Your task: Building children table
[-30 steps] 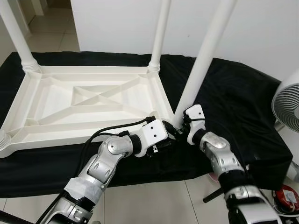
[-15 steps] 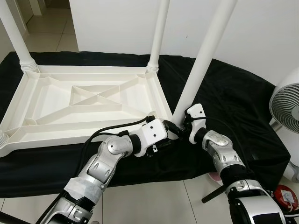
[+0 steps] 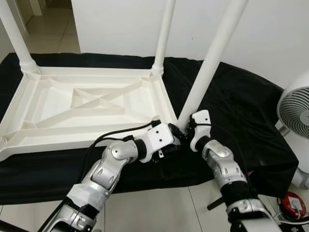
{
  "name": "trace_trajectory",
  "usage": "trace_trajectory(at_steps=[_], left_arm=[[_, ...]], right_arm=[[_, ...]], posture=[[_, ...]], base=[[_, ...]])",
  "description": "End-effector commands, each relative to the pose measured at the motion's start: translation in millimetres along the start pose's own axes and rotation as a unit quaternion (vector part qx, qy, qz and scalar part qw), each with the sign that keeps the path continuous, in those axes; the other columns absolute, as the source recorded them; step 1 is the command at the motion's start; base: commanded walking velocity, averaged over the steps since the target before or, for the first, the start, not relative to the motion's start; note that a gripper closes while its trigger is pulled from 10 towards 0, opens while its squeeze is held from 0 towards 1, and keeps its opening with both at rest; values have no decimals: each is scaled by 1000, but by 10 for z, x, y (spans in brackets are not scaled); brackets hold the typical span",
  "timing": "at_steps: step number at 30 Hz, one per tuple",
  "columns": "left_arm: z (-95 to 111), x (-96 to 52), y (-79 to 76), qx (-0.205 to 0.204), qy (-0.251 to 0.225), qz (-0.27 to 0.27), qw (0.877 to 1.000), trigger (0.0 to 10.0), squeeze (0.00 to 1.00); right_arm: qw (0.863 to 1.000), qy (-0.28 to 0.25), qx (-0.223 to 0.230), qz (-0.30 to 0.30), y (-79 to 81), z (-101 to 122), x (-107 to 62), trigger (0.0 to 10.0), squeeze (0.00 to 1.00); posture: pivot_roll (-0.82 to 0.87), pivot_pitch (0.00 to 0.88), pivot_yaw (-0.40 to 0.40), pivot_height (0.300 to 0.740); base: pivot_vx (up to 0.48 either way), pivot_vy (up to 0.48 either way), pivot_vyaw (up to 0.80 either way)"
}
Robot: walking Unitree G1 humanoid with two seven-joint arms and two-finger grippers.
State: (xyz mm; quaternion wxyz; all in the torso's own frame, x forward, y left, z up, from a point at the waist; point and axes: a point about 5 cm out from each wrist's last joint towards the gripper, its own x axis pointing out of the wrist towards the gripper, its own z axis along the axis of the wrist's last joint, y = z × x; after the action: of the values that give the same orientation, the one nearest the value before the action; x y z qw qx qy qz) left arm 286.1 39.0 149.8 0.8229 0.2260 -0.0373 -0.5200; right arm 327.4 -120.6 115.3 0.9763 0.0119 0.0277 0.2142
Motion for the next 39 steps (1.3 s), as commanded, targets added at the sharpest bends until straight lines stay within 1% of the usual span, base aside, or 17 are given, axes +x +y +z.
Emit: trace_trajectory(at_steps=[1, 3, 4, 5, 6, 8, 16, 17, 19, 20, 26, 29, 30, 33, 34, 36, 39], left_arm=[[4, 17, 5, -1, 2, 22, 1000, 10000, 0], [-2, 15, -10, -2, 2, 19, 1000, 10000, 0], [-2, 15, -10, -2, 2, 19, 1000, 10000, 0], [-4, 14, -16, -2, 3, 18, 1000, 10000, 0], [-4, 14, -16, -2, 3, 18, 1000, 10000, 0], [-6, 13, -25, -2, 3, 16, 1000, 10000, 0], [-9, 22, -25, 0, 3, 13, 1000, 10000, 0], [-7, 23, -18, 0, 3, 14, 1000, 10000, 0], [-5, 24, -13, 0, 2, 14, 1000, 10000, 0], [-4, 26, -12, 1, 2, 15, 1000, 10000, 0], [-9, 28, -17, 0, 2, 17, 1000, 10000, 0], [-11, 29, -18, 0, 2, 18, 1000, 10000, 0], [-11, 30, -17, 0, 2, 18, 1000, 10000, 0], [-9, 33, -13, 0, 1, 19, 1000, 10000, 0], [-9, 33, -13, 0, 1, 19, 1000, 10000, 0], [-5, 37, -7, 0, 1, 19, 1000, 10000, 0], [-4, 40, -4, 0, 1, 19, 1000, 10000, 0]], right_arm=[[999, 20, 31, -15, 9, -89, -21, 10000, 0], [993, 21, 33, -110, 38, -91, -66, 10000, 0], [993, 21, 33, -110, 38, -91, -66, 10000, 0], [985, 27, 35, -166, 40, -104, -102, 10000, 0], [985, 27, 35, -166, 40, -104, -102, 10000, 0], [971, 33, 42, -231, 66, -110, -166, 10000, 0], [968, 32, 42, -245, 85, -49, -204, 10000, 0], [970, 27, 41, -237, 99, -30, -189, 10000, 306], [971, 24, 41, -233, 113, -14, -180, 10000, 306], [973, 19, 44, -225, 122, 2, -170, 10000, 1000], [978, 5, 50, -205, 91, 45, -156, 10000, 1000], [986, -1, 38, -162, 24, 71, -150, 10000, 1000], [991, -6, 30, -128, -9, 86, -148, 10000, 0], [998, -16, 6, -64, -52, 113, -142, 10000, 0], [998, -16, 6, -64, -52, 113, -142, 10000, 0], [999, -23, -24, -8, -97, 137, -128, 10000, 0], [999, -27, -36, 10, -116, 149, -117, 10000, 0]], posture=[[-38, 0, -105, 740], [-39, 0, -106, 740], [-39, 0, -106, 740], [-37, 0, -106, 740], [-37, 0, -106, 740], [-36, 0, -107, 740], [-38, 0, -106, 740], [-38, 0, -106, 740], [-38, 0, -106, 740], [-34, 0, -110, 740], [-33, 0, -114, 740], [-34, 0, -116, 740], [-35, 0, -115, 740], [-37, 0, -112, 740], [-37, 0, -112, 740], [-40, 0, -108, 740], [-42, 0, -105, 740]], base=[[0, 0, 0], [0, 0, 0], [0, 0, 0], [0, 0, 0], [0, 0, 0], [0, 0, 0], [0, 0, 0], [0, 0, 0], [0, 0, 0], [0, 0, 0], [0, 0, 0], [0, 0, 0], [0, 0, 0], [0, 0, 0], [0, 0, 0], [0, 0, 0], [0, 0, 0]])
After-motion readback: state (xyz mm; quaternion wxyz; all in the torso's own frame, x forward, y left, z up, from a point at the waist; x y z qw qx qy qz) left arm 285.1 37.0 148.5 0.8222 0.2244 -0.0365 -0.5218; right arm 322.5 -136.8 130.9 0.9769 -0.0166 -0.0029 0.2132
